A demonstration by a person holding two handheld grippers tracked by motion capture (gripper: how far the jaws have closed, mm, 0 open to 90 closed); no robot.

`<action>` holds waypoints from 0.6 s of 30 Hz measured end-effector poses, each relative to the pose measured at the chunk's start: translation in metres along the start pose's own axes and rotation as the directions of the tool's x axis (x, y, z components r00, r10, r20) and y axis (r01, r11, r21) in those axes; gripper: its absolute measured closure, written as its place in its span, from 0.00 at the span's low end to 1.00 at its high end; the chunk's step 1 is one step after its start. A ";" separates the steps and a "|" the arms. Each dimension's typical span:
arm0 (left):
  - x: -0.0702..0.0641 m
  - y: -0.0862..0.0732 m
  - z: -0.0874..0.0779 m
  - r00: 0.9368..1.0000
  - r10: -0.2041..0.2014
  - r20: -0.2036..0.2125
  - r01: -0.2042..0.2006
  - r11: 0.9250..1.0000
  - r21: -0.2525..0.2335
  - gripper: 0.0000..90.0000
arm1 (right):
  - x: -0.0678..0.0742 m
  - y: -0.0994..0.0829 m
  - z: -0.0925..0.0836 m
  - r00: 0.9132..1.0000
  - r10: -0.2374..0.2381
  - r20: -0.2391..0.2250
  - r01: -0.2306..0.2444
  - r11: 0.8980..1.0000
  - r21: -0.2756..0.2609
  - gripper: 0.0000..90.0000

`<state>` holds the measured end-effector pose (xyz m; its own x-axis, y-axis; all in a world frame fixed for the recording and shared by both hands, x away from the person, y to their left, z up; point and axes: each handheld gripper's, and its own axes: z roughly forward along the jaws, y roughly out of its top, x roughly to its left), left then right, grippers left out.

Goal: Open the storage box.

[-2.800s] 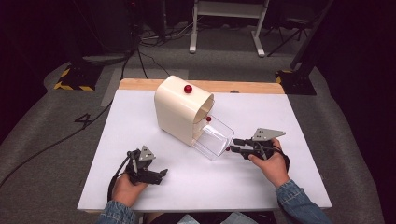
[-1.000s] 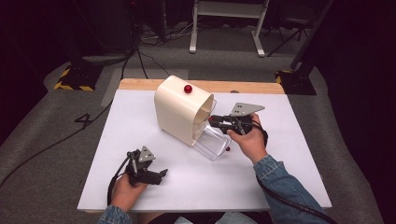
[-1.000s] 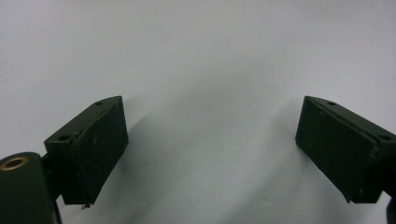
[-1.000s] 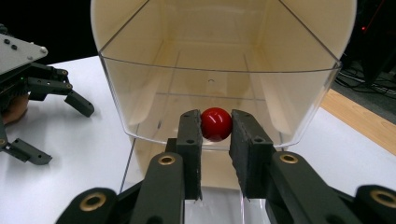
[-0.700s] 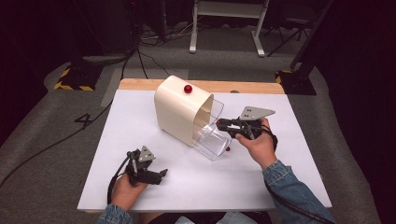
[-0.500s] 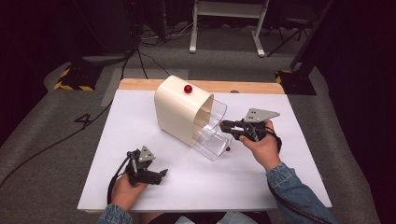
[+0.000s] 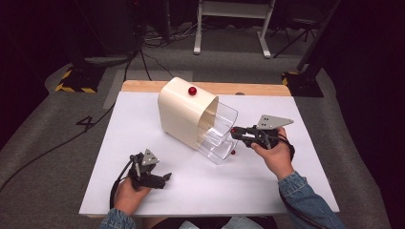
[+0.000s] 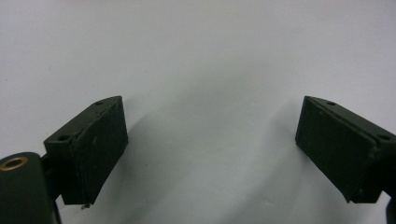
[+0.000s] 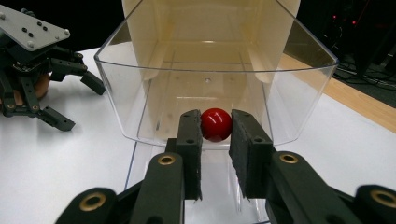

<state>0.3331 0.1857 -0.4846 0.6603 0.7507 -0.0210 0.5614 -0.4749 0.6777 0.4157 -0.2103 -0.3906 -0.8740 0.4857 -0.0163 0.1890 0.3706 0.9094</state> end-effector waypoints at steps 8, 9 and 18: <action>0.000 0.000 0.000 1.000 -0.003 0.000 0.003 1.000 -0.002 0.11 | -0.002 -0.008 0.001 0.999 0.038 -0.011 -0.038 0.999 0.008 0.77; 0.000 0.000 0.000 1.000 -0.003 0.000 0.003 1.000 -0.002 0.10 | -0.003 -0.010 0.001 0.999 0.045 -0.009 -0.045 0.999 0.006 0.74; 0.000 0.000 0.000 1.000 -0.003 0.000 0.003 1.000 -0.002 0.11 | -0.006 -0.020 -0.002 0.998 0.068 -0.010 -0.068 0.998 0.011 0.68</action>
<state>0.3330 0.1854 -0.4847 0.6587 0.7521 -0.0227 0.5625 -0.4721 0.6788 0.4165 -0.2222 -0.4077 -0.8636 0.5018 0.0495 0.2527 0.3457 0.9037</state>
